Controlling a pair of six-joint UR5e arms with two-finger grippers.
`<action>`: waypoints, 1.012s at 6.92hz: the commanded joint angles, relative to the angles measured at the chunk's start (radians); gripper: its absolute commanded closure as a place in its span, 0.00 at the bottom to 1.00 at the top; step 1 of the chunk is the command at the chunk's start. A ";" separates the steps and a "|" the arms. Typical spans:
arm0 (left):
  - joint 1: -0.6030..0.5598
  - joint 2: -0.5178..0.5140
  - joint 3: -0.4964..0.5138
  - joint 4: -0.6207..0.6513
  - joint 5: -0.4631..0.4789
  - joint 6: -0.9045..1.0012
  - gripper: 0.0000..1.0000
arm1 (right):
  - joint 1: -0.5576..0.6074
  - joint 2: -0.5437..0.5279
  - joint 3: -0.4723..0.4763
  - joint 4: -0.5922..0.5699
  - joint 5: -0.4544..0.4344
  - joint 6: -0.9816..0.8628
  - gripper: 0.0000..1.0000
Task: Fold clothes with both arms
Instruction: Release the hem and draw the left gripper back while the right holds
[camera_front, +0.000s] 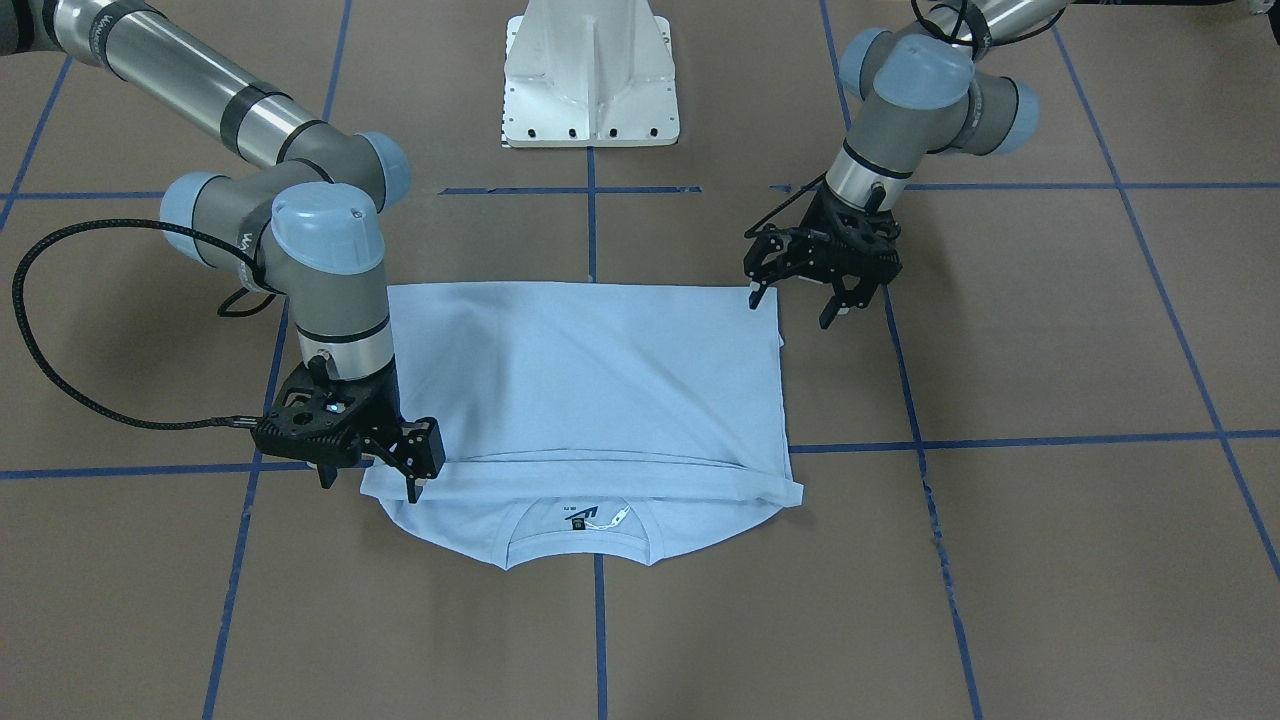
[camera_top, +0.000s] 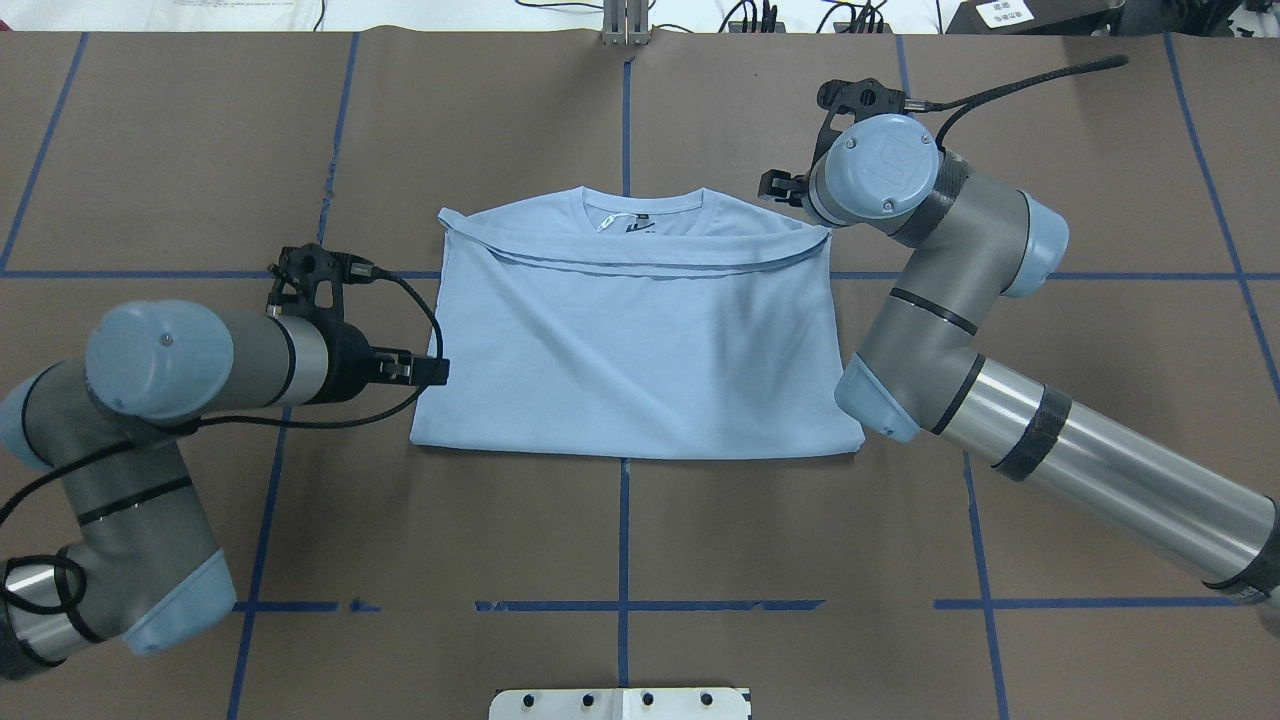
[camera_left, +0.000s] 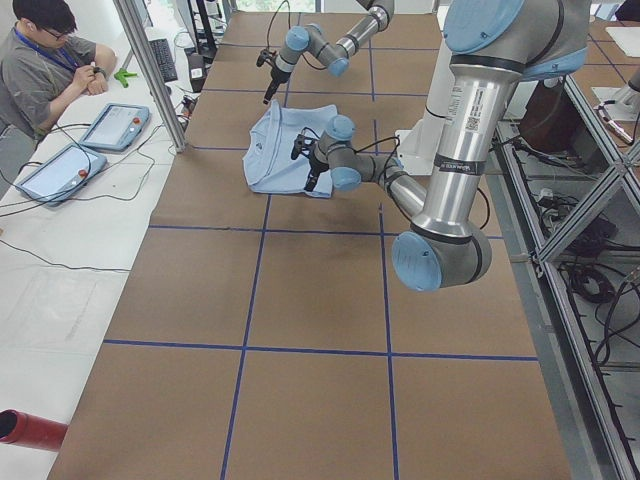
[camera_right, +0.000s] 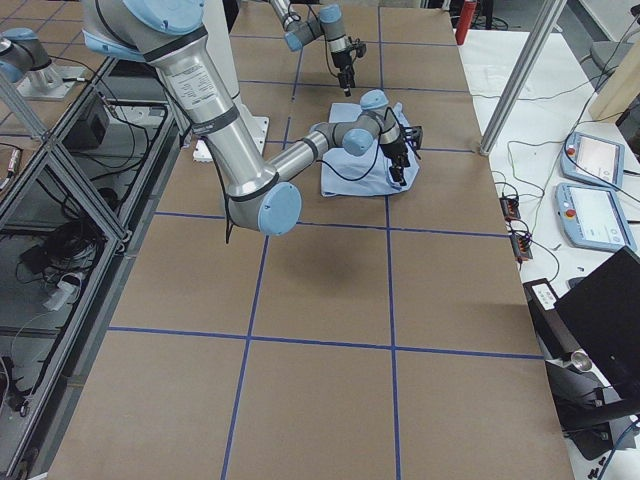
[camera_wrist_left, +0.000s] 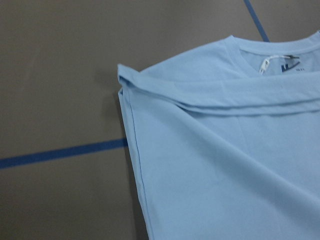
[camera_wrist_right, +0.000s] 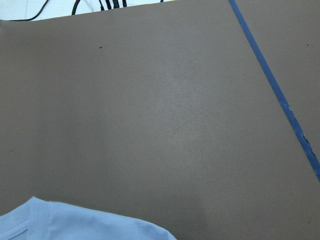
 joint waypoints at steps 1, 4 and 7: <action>0.095 0.027 -0.006 0.000 0.082 -0.101 0.38 | 0.000 -0.003 0.001 0.002 -0.001 0.001 0.00; 0.100 0.018 0.038 -0.002 0.082 -0.096 0.40 | -0.001 -0.006 0.001 0.002 -0.001 -0.002 0.00; 0.109 0.010 0.049 -0.002 0.082 -0.098 0.61 | -0.001 -0.006 0.001 0.002 -0.001 -0.002 0.00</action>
